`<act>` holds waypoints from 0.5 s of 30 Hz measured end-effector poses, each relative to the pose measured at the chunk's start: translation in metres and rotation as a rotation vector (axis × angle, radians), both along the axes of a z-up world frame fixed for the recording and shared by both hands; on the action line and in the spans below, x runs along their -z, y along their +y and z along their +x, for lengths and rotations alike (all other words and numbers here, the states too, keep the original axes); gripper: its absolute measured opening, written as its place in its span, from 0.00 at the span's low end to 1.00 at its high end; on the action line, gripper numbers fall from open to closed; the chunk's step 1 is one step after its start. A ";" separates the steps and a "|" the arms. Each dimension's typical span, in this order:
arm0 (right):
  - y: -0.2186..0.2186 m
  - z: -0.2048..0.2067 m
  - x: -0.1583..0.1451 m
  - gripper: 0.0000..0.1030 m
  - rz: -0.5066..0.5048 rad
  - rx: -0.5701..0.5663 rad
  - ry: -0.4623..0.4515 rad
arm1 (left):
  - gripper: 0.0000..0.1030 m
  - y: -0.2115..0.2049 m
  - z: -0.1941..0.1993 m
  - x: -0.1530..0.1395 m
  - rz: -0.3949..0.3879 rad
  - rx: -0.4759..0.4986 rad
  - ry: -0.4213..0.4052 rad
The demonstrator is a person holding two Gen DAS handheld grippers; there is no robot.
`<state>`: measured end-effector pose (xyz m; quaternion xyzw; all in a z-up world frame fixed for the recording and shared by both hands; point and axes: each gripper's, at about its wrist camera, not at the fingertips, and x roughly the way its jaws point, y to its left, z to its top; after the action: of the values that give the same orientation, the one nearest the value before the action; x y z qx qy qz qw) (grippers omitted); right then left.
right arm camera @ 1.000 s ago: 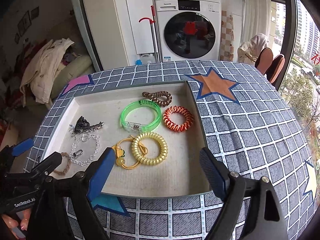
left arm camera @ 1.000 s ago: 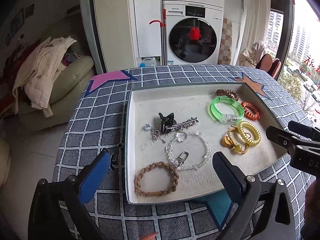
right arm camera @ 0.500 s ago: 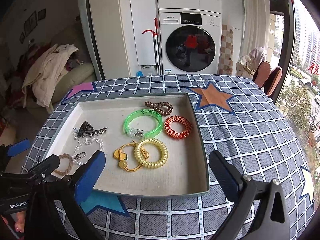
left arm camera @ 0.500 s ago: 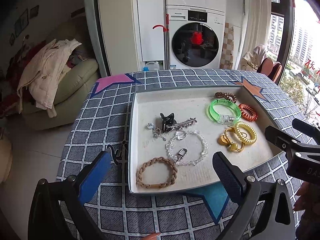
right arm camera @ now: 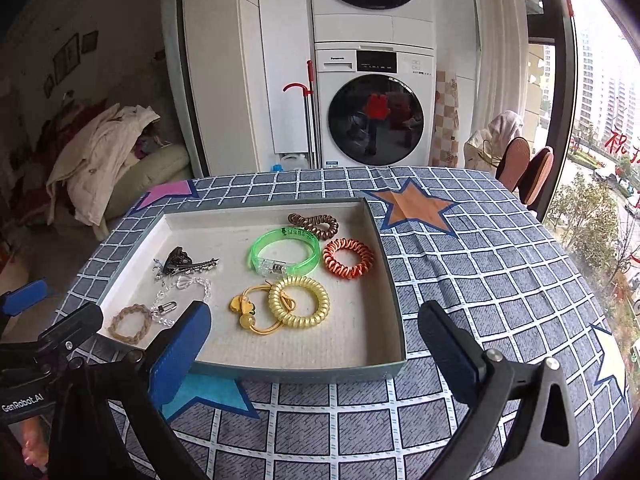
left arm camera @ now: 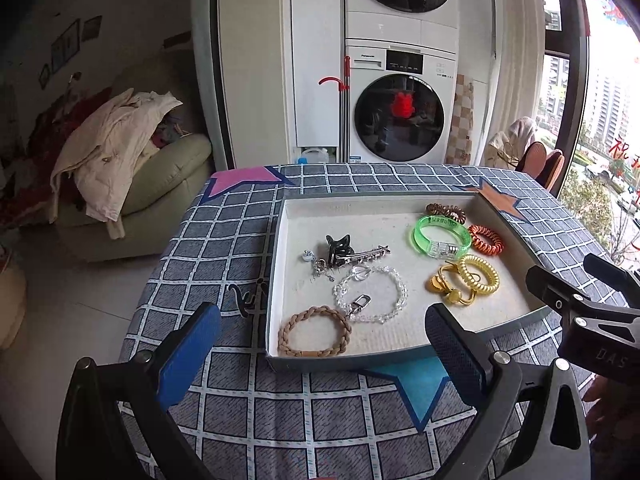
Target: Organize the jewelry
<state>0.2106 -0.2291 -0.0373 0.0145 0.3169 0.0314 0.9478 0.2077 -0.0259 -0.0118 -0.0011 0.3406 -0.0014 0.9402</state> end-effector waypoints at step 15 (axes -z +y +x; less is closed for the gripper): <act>-0.002 -0.026 0.006 1.00 -0.041 0.041 -0.039 | 1.00 -0.005 -0.021 0.016 0.045 -0.079 -0.019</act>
<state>0.1843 -0.2313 -0.0432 0.0008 0.2985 0.0058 0.9544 0.1864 -0.0307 -0.0280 0.0065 0.3311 0.0432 0.9426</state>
